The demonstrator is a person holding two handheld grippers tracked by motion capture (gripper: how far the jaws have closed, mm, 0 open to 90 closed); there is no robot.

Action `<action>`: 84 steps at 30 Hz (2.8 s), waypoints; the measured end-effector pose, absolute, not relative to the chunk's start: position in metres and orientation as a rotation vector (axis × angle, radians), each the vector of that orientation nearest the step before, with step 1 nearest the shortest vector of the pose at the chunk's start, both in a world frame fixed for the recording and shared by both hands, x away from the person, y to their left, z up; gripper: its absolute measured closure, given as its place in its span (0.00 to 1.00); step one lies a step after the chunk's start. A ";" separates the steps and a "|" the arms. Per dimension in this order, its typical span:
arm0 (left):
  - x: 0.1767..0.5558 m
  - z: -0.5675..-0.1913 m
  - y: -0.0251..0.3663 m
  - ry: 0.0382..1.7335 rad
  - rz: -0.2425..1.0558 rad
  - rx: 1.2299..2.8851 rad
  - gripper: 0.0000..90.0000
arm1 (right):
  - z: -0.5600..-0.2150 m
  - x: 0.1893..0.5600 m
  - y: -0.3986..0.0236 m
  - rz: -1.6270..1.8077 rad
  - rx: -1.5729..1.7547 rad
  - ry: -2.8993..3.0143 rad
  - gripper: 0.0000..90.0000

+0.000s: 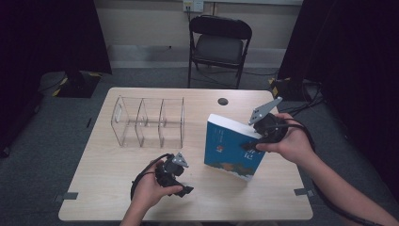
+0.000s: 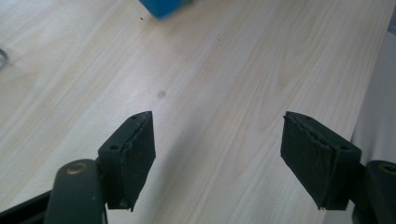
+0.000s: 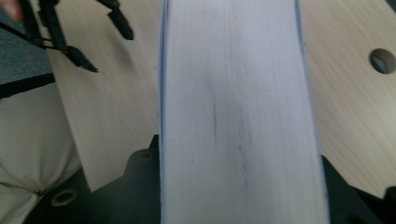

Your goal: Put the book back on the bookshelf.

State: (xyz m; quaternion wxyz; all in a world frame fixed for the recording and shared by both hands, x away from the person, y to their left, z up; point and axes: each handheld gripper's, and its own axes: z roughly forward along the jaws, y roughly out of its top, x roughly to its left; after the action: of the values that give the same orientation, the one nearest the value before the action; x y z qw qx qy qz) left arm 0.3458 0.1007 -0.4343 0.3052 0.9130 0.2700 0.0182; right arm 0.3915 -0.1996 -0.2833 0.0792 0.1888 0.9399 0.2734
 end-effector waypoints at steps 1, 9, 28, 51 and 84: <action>0.346 -0.432 0.103 0.723 0.057 2.414 0.29 | -0.287 0.384 -0.193 0.833 0.534 2.833 0.68; 0.345 -0.428 0.108 0.732 0.086 2.387 0.29 | -0.298 0.367 -0.177 0.857 0.448 2.884 0.68; 0.348 -0.426 0.099 0.686 0.051 2.391 0.21 | -0.304 0.364 -0.183 0.877 0.326 2.860 0.66; 0.359 -0.375 0.097 0.631 0.039 2.455 0.21 | -0.304 0.368 -0.184 0.882 0.341 2.879 0.62; 0.374 -0.328 0.061 0.506 0.048 2.421 0.28 | -0.311 0.367 -0.204 0.920 0.425 2.866 0.48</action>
State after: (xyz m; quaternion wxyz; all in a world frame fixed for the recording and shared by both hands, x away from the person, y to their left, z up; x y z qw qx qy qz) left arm 0.3744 0.0605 -0.3282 0.3279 0.9245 0.1934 0.0184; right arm 0.3668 -0.2036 -0.3110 0.0509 0.1396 0.9416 0.3023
